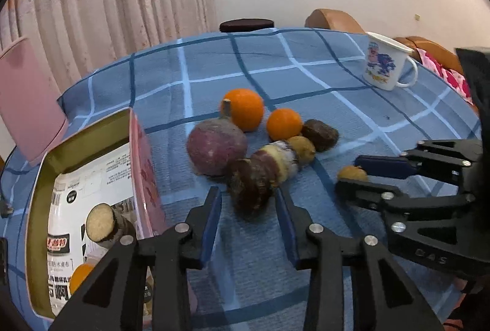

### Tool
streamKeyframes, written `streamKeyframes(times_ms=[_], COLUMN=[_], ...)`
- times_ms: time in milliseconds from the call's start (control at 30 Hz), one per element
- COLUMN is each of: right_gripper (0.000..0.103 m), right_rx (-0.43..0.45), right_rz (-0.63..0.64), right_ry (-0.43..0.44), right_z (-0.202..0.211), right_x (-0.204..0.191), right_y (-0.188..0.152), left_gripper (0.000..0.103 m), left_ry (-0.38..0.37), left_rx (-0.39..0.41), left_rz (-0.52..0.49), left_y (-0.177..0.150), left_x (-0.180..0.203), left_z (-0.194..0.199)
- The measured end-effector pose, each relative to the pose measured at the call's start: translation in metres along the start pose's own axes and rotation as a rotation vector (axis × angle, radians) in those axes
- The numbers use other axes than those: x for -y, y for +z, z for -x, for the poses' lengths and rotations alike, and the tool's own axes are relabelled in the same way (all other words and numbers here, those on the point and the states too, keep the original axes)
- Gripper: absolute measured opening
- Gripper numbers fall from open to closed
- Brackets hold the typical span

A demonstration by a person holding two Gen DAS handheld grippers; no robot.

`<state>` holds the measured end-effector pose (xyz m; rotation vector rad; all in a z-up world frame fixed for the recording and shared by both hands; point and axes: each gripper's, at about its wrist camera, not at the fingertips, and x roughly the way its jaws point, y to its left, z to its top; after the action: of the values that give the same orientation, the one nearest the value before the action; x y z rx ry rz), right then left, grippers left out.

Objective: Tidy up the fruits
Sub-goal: 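Grasp a dark brown fruit with the left tool while the right tool grasps a small brown fruit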

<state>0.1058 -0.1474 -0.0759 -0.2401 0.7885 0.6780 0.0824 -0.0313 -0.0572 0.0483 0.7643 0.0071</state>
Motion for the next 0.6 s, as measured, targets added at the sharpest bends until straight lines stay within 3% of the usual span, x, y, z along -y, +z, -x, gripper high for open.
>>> streamKeyframes(times_ms=[67,133,600], right_gripper=[0.029,0.028,0.028], right_rx=[-0.002,0.004,0.074], right_rz=[-0.004,-0.006,-0.014], right_ry=[0.008,0.015,-0.006], right_z=[-0.001,0.001,0.014], right_x=[0.001,0.001,0.002], right_y=[0.0,0.0,-0.001], left_gripper=[0.036,0.025,0.024], left_ry=[0.008,0.011,-0.051], left_rx=[-0.003,-0.001,0.055], left_rz=[-0.015,-0.01,0.04], left_y=[0.001,0.001,-0.009], left_x=[0.004,0.001,-0.011], left_z=[-0.001,-0.002,0.018])
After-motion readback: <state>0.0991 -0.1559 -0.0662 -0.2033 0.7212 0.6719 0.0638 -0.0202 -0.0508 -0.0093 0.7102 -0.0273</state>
